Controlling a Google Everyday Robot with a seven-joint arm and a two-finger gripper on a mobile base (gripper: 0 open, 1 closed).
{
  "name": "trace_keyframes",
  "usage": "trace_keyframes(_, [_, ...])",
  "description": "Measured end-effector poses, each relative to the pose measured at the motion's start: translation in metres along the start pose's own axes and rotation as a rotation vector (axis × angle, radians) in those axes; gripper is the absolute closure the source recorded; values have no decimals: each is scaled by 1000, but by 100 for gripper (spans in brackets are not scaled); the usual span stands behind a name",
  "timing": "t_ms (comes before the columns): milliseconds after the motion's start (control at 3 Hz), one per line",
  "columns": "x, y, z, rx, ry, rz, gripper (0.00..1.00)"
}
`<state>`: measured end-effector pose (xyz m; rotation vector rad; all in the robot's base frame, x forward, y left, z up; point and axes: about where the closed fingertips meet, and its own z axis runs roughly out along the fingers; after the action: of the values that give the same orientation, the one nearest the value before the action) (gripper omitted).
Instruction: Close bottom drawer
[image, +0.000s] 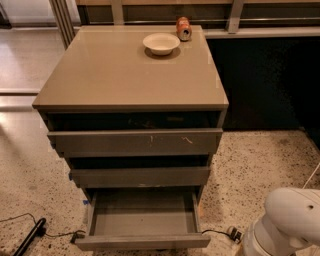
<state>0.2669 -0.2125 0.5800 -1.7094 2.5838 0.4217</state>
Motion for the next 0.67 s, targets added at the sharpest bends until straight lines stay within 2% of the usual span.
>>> trace_keyframes(333, [-16,-26,20,-13,-9,16,100])
trace_keyframes(667, [-46,-69,52,-44,-5,49,100])
